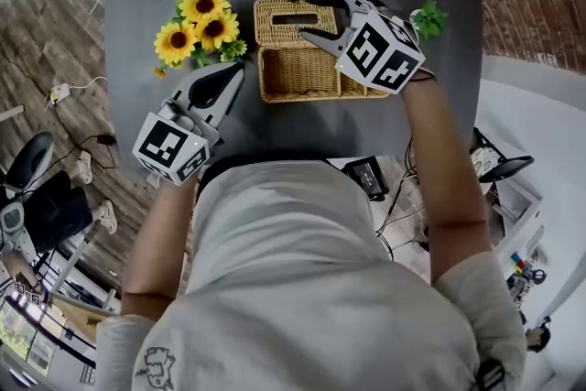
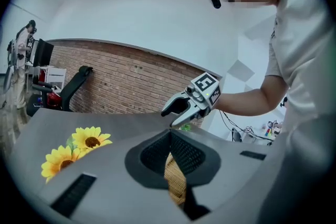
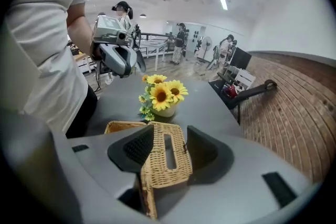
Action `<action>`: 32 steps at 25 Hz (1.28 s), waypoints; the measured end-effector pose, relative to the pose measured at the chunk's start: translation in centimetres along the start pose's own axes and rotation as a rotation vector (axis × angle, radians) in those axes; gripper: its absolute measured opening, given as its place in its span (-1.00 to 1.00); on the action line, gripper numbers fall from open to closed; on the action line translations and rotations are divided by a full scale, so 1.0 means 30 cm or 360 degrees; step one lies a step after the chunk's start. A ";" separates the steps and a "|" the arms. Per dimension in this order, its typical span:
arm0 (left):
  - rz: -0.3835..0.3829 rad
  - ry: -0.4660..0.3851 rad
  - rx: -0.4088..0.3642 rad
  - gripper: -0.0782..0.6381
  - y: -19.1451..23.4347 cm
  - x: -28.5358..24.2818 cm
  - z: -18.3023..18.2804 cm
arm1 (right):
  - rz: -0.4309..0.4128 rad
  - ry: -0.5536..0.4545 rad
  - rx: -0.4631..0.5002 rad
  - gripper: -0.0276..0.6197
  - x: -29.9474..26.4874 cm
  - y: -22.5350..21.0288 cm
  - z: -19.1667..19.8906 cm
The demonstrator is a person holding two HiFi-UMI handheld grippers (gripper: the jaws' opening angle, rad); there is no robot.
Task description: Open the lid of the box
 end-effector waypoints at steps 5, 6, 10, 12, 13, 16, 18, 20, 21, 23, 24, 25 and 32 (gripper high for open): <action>-0.0032 -0.0012 -0.0012 -0.75 -0.066 0.033 -0.021 | 0.0008 -0.0122 -0.0060 -0.32 0.069 0.115 0.049; -0.0033 -0.0013 -0.0015 -0.75 -0.080 0.040 -0.024 | 0.0015 -0.0146 -0.0066 -0.33 0.081 0.139 0.058; -0.0055 -0.0033 -0.0033 -0.75 -0.131 0.057 -0.039 | 0.0060 -0.0210 -0.0078 -0.35 0.129 0.210 0.092; -0.0074 -0.0046 -0.0042 -0.75 -0.157 0.064 -0.053 | 0.0071 -0.0284 -0.0100 -0.37 0.162 0.241 0.091; -0.0084 -0.0054 -0.0047 -0.75 -0.170 0.070 -0.062 | 0.0073 -0.0330 -0.0119 -0.38 0.180 0.258 0.086; -0.0111 -0.0078 -0.0073 -0.75 -0.204 0.092 -0.091 | 0.0089 -0.0432 -0.0153 -0.41 0.226 0.311 0.083; -0.0128 -0.0085 -0.0085 -0.75 -0.223 0.110 -0.107 | 0.0101 -0.0465 -0.0155 -0.44 0.247 0.351 0.090; -0.0135 -0.0093 -0.0091 -0.75 -0.242 0.129 -0.120 | 0.0098 -0.0488 -0.0158 -0.47 0.265 0.394 0.099; -0.0135 -0.0097 -0.0094 -0.75 -0.250 0.138 -0.127 | 0.0101 -0.0500 -0.0164 -0.49 0.274 0.414 0.104; -0.0122 -0.0105 -0.0108 -0.75 -0.260 0.151 -0.144 | 0.0122 -0.0544 -0.0193 -0.58 0.299 0.448 0.104; -0.0108 -0.0108 -0.0120 -0.75 -0.265 0.157 -0.152 | 0.0135 -0.0573 -0.0208 -0.65 0.315 0.463 0.095; -0.0094 -0.0110 -0.0134 -0.75 -0.270 0.165 -0.160 | 0.0144 -0.0591 -0.0214 -0.70 0.333 0.479 0.080; -0.0020 -0.0141 -0.0192 -0.75 -0.255 0.274 -0.205 | 0.0239 -0.0672 -0.0254 -0.86 0.366 0.591 -0.040</action>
Point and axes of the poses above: the fingertips, and each gripper's own axes: x backward along the fingers, y to its left, z out of its underside, the point moved 5 cm from there along x, backward along the fingers, and after that the axes turned 14 degrees about -x, right-handed, at the moved point
